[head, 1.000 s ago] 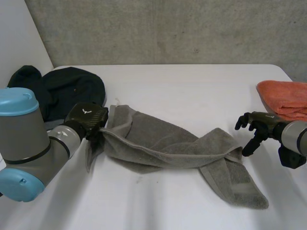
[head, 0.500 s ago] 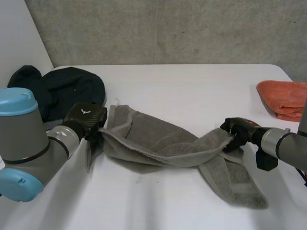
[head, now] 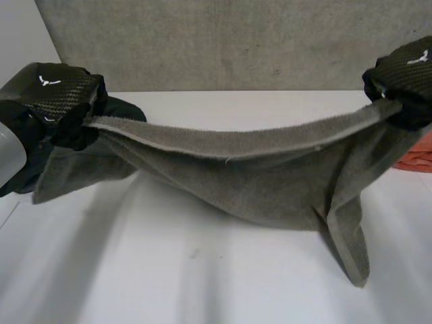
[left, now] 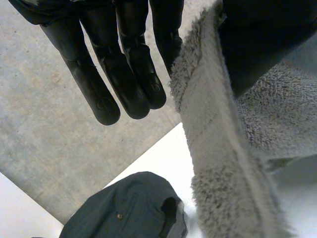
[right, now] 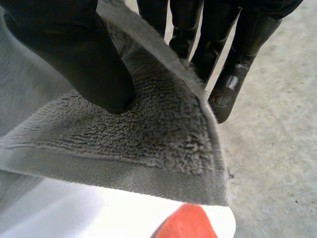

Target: Fold the laundry.

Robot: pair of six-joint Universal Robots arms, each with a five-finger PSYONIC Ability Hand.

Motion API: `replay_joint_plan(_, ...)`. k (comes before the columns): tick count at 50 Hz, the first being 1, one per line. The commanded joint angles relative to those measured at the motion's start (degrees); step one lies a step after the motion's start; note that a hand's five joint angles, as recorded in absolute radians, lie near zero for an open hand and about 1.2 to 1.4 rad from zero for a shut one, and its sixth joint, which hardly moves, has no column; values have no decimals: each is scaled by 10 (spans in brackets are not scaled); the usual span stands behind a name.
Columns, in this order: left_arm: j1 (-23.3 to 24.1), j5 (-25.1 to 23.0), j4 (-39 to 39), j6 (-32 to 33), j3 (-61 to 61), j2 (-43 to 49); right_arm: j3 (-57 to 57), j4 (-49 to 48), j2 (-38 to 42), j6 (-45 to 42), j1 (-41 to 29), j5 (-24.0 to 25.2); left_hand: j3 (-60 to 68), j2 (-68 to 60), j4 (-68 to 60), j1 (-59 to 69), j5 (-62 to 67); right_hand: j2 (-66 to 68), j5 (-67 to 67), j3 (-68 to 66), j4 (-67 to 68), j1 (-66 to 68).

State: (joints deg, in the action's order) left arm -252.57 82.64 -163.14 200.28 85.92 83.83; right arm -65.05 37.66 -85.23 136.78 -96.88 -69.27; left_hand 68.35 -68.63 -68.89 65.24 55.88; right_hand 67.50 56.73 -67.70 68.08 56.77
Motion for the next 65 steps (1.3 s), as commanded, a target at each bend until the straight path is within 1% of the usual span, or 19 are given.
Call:
replay_joint_plan(1,0,4,-17,45,-3,109,24,22,109,-51,-64,-97,117,-114,-111,148,141,125,133,-123,119,232)
replay_joint_plan(3,1,7,-47,80,-26,193,35,20,152,-66,-67,-114,117,-114,-111,148,141,125,133,-123,119,232)
replay_joint_plan(9,9,46,-138,110,-141,326,141,-53,265,-68,-75,-164,117,-114,-111,148,141,125,133,-123,119,232)
replay_joint_plan(15,16,61,-285,112,-281,375,300,-207,314,-49,-113,-222,117,-114,-111,148,141,125,133,-123,119,232)
replay_joint_plan(16,16,62,-310,111,-297,377,338,-264,316,-43,-118,-227,117,-114,-111,148,141,125,133,-123,119,232)
replay_joint_plan(17,14,66,-372,107,-329,377,354,-294,316,-42,-122,-228,117,-114,-111,148,141,125,133,-123,119,232)
replay_joint_plan(21,22,69,-500,85,-368,373,382,-437,304,-42,-124,-229,117,-114,-111,148,141,125,133,-123,119,232)
replay_joint_plan(23,25,73,-525,74,-373,369,378,-477,294,-43,-126,-229,117,-114,-111,148,141,125,133,-123,119,232)
replay_joint_plan(27,27,75,-518,51,-356,346,356,-505,277,-43,-127,-223,117,-114,-111,148,141,125,133,-123,119,232)
replay_joint_plan(31,24,75,-489,46,-270,317,284,-504,268,-38,-120,-217,117,-114,-111,148,141,125,133,-123,119,232)
replay_joint_plan(35,21,76,-474,45,-161,282,165,-505,244,-38,-119,-200,117,-114,-111,148,141,125,133,-123,119,232)
replay_joint_plan(39,20,75,-474,45,-43,264,0,-505,203,-39,-120,-147,117,-114,-111,148,141,125,133,-123,119,232)
replay_joint_plan(45,30,72,-473,49,102,271,-175,-504,199,-43,-89,-104,117,-114,-111,148,141,125,133,-123,119,232)
replay_joint_plan(50,50,73,-459,66,173,287,-289,-503,203,-44,-52,-90,117,-114,-111,148,141,125,133,-123,119,232)
replay_joint_plan(56,63,76,-390,117,211,295,-360,-502,199,-49,-31,-88,107,-104,-101,138,131,125,133,-123,119,232)
replay_joint_plan(58,63,77,-373,124,214,294,-382,-503,191,-47,-11,-83,-37,40,43,-6,-13,125,133,-123,119,232)
replay_joint_plan(59,62,78,-359,125,215,290,-386,-503,188,-46,-6,-82,-215,217,220,-183,-190,125,133,-123,119,232)
replay_joint_plan(60,61,78,-353,125,215,288,-389,-502,180,-46,0,-80,-273,276,278,-242,-248,125,133,-123,119,232)
replay_joint_plan(65,46,76,-349,121,212,275,-396,-503,143,-40,19,-67,-319,322,324,-288,-294,125,133,-123,119,232)
